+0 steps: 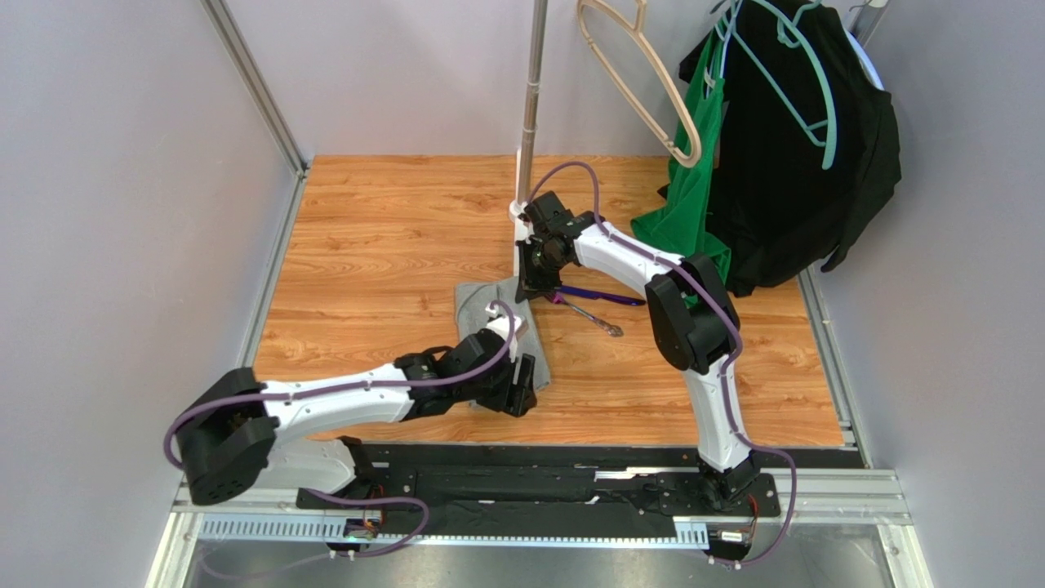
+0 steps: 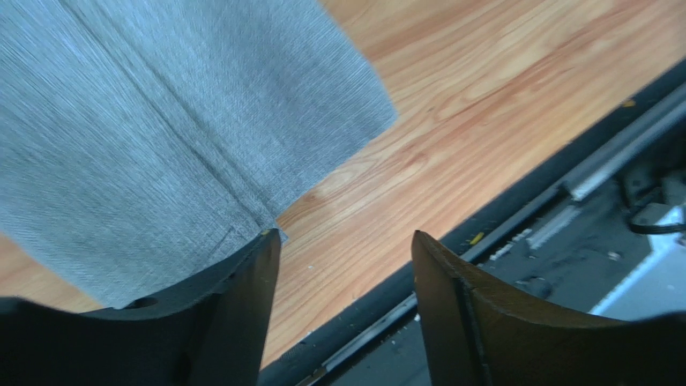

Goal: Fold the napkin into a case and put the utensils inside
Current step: Pick up the 2/3-rectangle-folded napkin at the center of the board, then fold the 2/3-rectangle-folded napkin at the center of the board.

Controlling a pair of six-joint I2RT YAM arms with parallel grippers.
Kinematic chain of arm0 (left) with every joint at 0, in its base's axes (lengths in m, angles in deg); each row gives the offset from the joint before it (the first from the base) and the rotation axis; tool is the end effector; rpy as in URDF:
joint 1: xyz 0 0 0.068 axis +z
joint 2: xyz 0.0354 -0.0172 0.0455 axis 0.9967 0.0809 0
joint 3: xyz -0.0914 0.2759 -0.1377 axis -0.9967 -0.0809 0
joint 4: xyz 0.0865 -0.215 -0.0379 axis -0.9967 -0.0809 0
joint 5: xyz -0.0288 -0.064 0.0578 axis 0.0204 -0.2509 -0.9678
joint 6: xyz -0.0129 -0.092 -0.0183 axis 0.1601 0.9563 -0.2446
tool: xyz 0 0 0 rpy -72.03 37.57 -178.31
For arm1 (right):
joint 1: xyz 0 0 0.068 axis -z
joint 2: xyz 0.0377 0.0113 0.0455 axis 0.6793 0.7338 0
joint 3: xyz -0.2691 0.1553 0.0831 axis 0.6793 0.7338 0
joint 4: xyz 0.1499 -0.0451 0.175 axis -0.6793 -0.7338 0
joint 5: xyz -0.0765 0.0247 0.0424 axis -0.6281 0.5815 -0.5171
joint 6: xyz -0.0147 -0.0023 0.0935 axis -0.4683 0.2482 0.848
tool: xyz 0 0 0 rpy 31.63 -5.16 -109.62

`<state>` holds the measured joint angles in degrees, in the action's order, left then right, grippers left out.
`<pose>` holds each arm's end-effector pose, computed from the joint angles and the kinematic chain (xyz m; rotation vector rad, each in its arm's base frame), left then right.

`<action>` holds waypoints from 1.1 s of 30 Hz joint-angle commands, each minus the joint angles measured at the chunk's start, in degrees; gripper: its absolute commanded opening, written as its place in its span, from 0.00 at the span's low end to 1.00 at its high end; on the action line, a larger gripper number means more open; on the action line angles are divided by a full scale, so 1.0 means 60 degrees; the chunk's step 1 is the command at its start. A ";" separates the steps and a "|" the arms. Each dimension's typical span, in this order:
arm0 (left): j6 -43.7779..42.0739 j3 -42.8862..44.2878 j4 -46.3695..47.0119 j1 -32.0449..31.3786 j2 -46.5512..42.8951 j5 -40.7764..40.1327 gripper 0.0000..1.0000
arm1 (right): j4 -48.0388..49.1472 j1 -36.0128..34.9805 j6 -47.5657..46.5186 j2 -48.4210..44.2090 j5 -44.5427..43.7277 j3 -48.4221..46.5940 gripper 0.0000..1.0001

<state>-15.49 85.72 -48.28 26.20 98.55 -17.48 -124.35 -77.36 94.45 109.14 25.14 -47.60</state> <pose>0.1293 -0.2056 0.2114 0.4049 2.4751 -0.7017 0.3851 0.2962 0.1914 -0.2859 2.8215 0.6955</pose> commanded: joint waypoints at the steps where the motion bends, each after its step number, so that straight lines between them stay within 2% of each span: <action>1: -0.0636 0.1002 -0.0682 0.0817 -0.1689 0.0467 0.58 | 0.0392 0.0048 -0.0161 -0.0152 -0.0148 -0.0419 0.00; 3: -0.0652 0.1163 -0.0786 0.1433 -0.2449 0.1007 0.45 | 0.0378 0.0048 -0.0190 -0.0152 -0.0177 -0.0404 0.00; 4: -0.0594 0.1207 -0.0757 0.2176 -0.2613 0.1212 0.38 | 0.0378 0.0034 -0.0190 -0.0152 -0.0177 -0.0404 0.00; 5: -0.0550 0.1309 -0.0843 0.2633 -0.2658 0.1664 0.25 | 0.0363 0.0034 -0.0191 -0.0152 -0.0177 -0.0433 0.00; 6: -0.0492 0.1731 -0.1265 0.3566 -0.2427 0.1886 0.16 | 0.0348 0.0019 -0.0191 -0.0152 -0.0177 -0.0433 0.00; 7: -0.0491 0.1967 -0.1472 0.3981 -0.2192 0.2091 0.04 | 0.0348 0.0033 -0.0205 -0.0152 -0.0177 -0.0448 0.00; 8: -0.0477 0.2173 -0.1648 0.4319 -0.1929 0.2311 0.00 | 0.0348 0.0034 -0.0191 -0.0137 -0.0177 -0.0477 0.00; 9: -0.0520 0.2523 -0.1780 0.4902 -0.1303 0.2458 0.00 | 0.0348 0.0048 -0.0205 -0.0137 -0.0162 -0.0477 0.00; 11: -0.0666 0.2832 -0.1665 0.5287 -0.0568 0.2737 0.00 | 0.0348 0.0034 -0.0191 -0.0123 -0.0133 -0.0506 0.00; 12: -0.0797 0.3240 -0.1839 0.5550 0.0248 0.2781 0.00 | 0.0348 0.0034 -0.0176 -0.0123 -0.0119 -0.0535 0.00; 18: -0.0814 0.3726 -0.0759 0.5963 0.2552 0.3717 0.00 | 0.0217 0.0034 -0.0220 -0.0094 -0.0118 -0.0696 0.00; 25: -0.0520 0.4093 0.0034 0.5992 0.3844 0.4085 0.00 | 0.0202 0.0034 -0.0249 -0.0122 -0.0016 -0.0668 0.00; 33: -0.0461 0.4940 -0.0126 0.6285 0.5189 0.3294 0.00 | 0.0275 0.0005 -0.0235 -0.0167 0.0043 -0.0550 0.00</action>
<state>-18.61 111.44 -50.24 62.66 126.15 4.01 -124.17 -77.23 93.92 109.16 24.85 -49.52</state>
